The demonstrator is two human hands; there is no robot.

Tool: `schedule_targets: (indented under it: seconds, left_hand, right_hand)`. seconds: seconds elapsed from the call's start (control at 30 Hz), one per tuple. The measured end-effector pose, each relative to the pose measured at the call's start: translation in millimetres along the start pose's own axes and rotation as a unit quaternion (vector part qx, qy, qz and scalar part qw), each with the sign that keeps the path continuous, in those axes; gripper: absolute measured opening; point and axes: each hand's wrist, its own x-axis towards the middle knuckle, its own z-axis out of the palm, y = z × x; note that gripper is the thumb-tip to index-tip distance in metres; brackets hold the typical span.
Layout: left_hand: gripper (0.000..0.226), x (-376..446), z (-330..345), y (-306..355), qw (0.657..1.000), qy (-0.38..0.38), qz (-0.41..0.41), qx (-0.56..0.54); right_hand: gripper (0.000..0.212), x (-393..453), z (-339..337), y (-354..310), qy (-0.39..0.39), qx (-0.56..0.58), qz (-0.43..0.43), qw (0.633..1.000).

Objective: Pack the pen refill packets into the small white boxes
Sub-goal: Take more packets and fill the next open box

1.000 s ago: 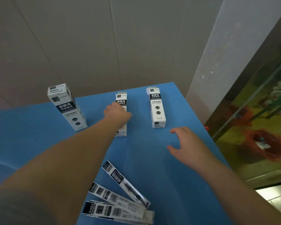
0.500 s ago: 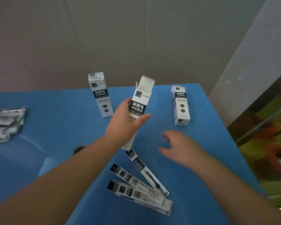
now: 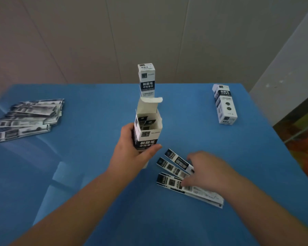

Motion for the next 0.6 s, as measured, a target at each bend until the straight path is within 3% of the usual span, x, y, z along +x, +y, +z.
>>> schedule_targets:
  seconds: [0.23, 0.37, 0.43, 0.6]
  left_hand:
    - [0.058, -13.2, -5.0, -7.1, 1.0, -0.019, 0.002, -0.022]
    - [0.057, -14.8, -6.3, -8.0, 0.999, -0.02, 0.01, -0.045]
    - [0.057, -16.3, -7.3, -9.6, 0.998, -0.021, 0.013, -0.051]
    - [0.059, -18.5, -8.4, -12.5, 0.998, -0.016, 0.019, -0.063]
  right_hand:
    - [0.035, -2.8, 10.6, -6.4, -0.014, 0.022, 0.018, 1.0]
    - [0.037, 0.9, 10.8, -5.3, 0.001, 0.0, 0.011, 1.0]
    - [0.042, 0.7, 8.2, -3.2, 0.018, 0.017, 0.011, 1.0]
    - [0.024, -12.2, -17.2, -5.3, 0.106, 0.079, 0.009, 0.991]
